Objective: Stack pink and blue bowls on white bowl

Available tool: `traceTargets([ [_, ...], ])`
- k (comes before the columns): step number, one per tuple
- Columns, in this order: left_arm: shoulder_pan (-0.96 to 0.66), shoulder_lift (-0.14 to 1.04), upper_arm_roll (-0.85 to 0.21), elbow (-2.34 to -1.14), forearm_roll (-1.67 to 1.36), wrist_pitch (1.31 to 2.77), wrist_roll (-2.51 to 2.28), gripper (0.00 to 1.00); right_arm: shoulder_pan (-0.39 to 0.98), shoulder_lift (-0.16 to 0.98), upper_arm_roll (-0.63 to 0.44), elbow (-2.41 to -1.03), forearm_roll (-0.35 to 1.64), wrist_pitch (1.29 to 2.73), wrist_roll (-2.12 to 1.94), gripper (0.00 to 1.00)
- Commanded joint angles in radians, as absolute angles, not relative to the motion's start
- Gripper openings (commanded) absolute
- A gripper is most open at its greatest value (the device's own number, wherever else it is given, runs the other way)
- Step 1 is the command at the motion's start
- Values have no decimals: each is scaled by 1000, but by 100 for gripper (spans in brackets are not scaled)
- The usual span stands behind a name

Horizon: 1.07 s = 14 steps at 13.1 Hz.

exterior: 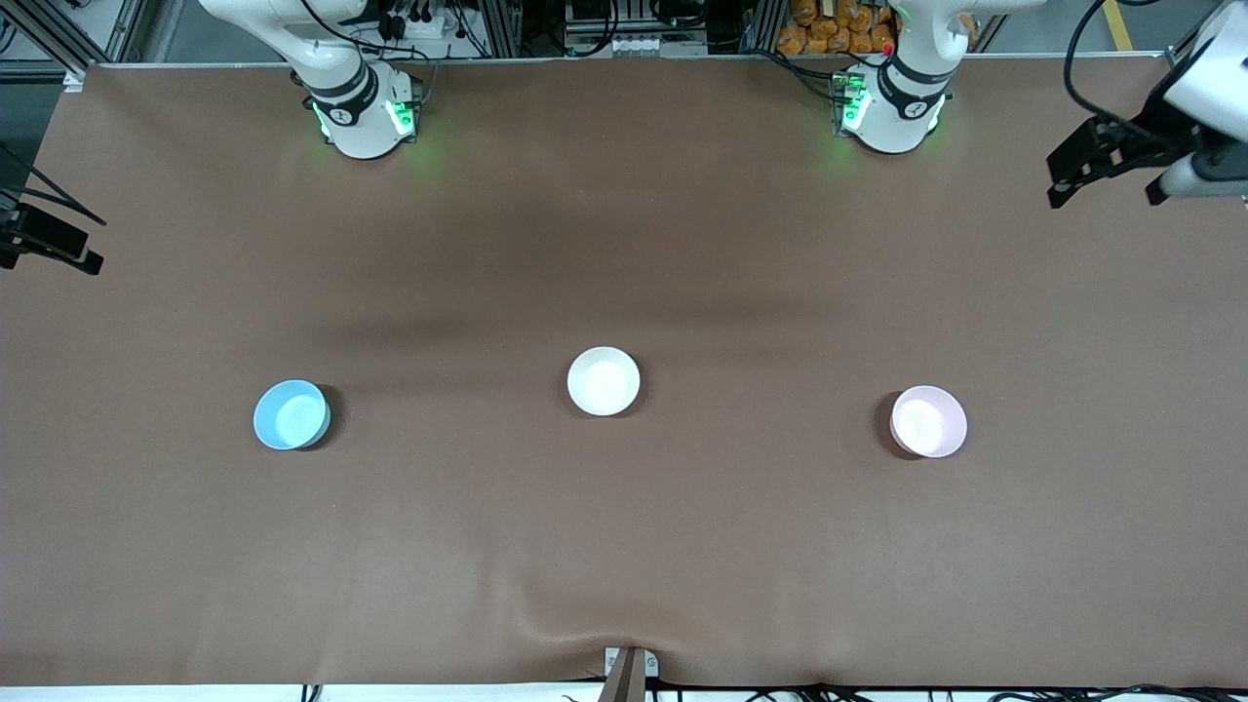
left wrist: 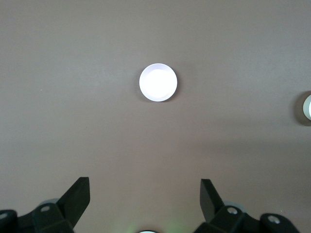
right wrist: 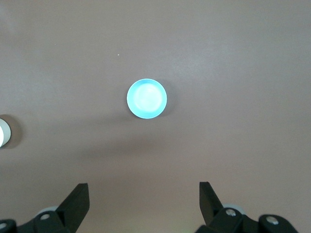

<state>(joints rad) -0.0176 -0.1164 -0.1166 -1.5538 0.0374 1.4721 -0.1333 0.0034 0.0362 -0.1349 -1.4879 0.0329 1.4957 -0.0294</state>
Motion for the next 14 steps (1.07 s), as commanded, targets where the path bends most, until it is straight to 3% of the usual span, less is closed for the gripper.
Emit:
traceTargets([
  [1, 2, -106, -135, -1504, 44, 1440, -121, 100, 3, 28, -135, -1489, 28, 1489, -34, 100],
  [14, 17, -94, -101, -1500, 38, 1400, -118, 100, 3, 28, -135, -1490, 28, 1491, -34, 100],
])
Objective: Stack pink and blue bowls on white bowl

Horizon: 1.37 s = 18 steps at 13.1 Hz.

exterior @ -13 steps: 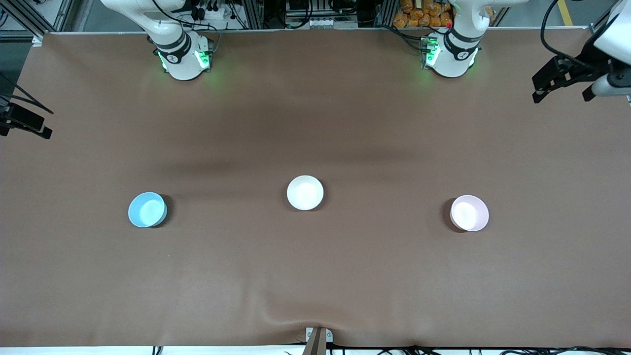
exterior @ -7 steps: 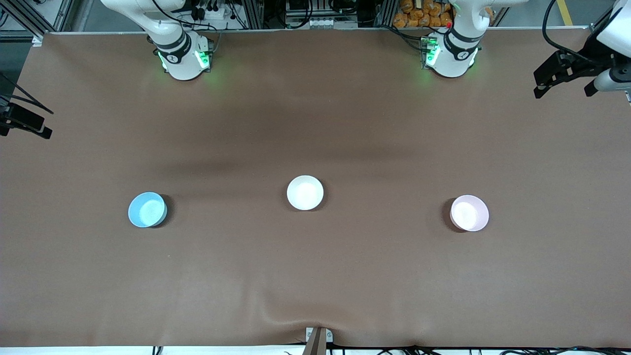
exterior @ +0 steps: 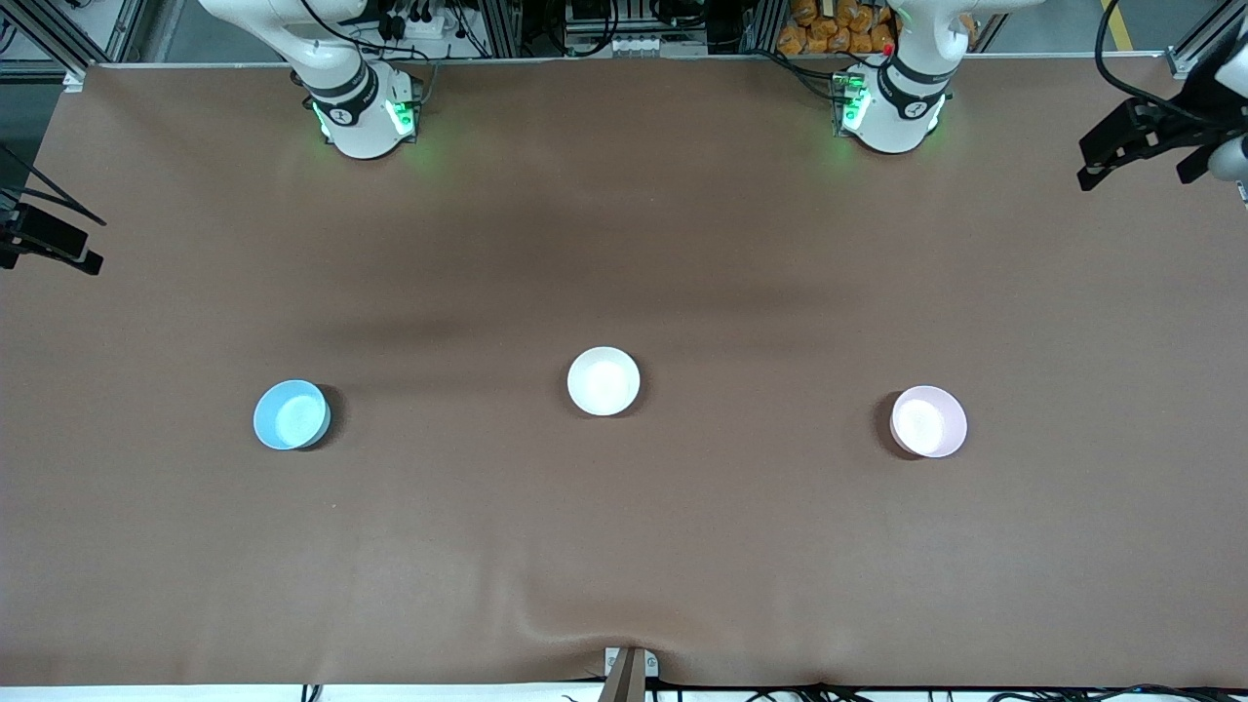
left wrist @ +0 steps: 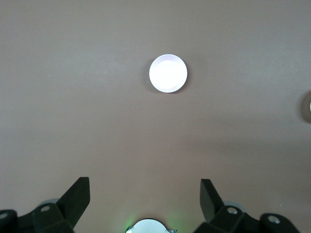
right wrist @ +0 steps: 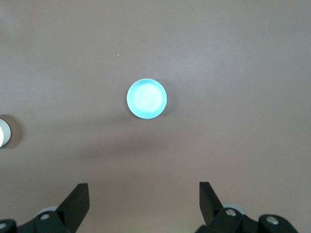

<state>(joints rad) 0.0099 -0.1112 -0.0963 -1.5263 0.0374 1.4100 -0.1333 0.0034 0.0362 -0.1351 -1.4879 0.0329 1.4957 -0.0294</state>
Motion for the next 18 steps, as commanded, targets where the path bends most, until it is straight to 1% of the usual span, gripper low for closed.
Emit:
traceTargets([
  [1, 15, -92, -103, -1503, 46, 1411, -118, 100, 3, 28, -135, -1491, 28, 1490, -34, 100],
  [16, 15, -58, -109, -1517, 37, 1434, -106, 100, 0, 29, -137, -1489, 28, 1493, -34, 100],
  [18, 17, -58, -107, -1543, 37, 1459, -106, 100, 0, 29, -135, -1489, 28, 1494, -34, 100],
])
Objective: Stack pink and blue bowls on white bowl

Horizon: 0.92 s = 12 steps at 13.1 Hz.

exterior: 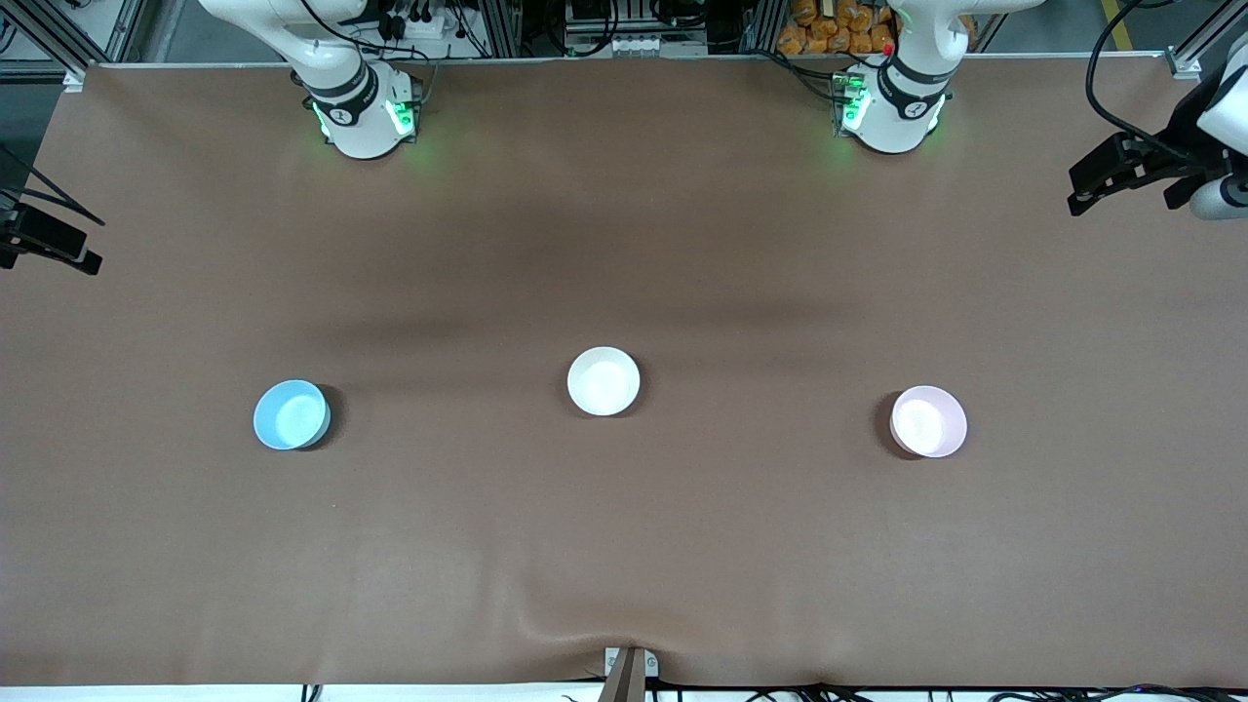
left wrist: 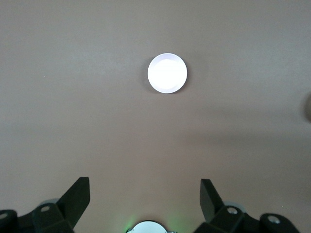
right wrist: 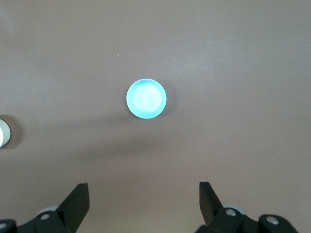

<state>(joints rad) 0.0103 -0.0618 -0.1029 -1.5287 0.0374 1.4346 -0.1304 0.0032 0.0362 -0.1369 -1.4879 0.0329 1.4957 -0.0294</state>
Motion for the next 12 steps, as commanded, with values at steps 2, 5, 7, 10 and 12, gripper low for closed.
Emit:
traceTargets([
  [2, 17, -58, -107, -1574, 35, 1491, -106, 100, 0, 29, -137, -1489, 28, 1493, -34, 100],
  [5, 17, -60, -107, -1679, 35, 1583, -106, 100, 0, 29, -137, -1489, 28, 1493, -34, 100],
  [7, 17, -63, -107, -1762, 35, 1672, -106, 100, 0, 29, -137, -1489, 28, 1490, -34, 100],
  [10, 18, -63, -107, -1896, 35, 1820, -106, 100, 2, 29, -137, -1489, 28, 1491, -34, 100],
  [12, 20, -58, -106, -1995, 35, 1952, -106, 100, 2, 29, -137, -1489, 28, 1491, -34, 100],
])
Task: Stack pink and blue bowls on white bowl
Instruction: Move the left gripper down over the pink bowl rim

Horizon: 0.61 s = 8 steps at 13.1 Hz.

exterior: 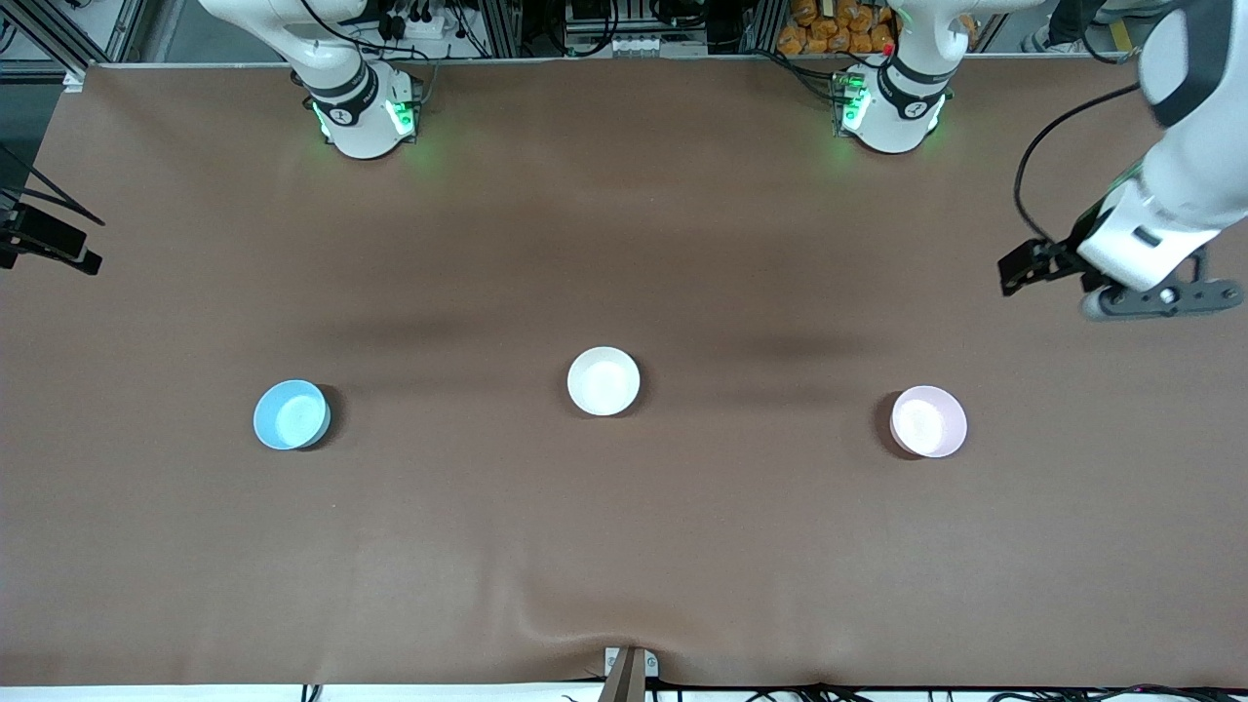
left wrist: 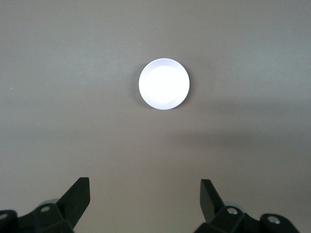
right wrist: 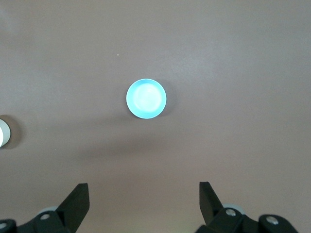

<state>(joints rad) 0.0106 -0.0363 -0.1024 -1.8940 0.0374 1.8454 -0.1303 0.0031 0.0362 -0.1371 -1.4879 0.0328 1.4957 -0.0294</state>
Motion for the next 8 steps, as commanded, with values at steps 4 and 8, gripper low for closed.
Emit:
traceTargets([
  [4, 57, -11, -104, -2152, 38, 2221, -72, 100, 2, 29, -137, -1489, 28, 1491, -34, 100],
  [8, 135, 127, -107, -2152, 38, 2368, 44, 100, 2, 29, -137, -1489, 28, 1491, -34, 100],
])
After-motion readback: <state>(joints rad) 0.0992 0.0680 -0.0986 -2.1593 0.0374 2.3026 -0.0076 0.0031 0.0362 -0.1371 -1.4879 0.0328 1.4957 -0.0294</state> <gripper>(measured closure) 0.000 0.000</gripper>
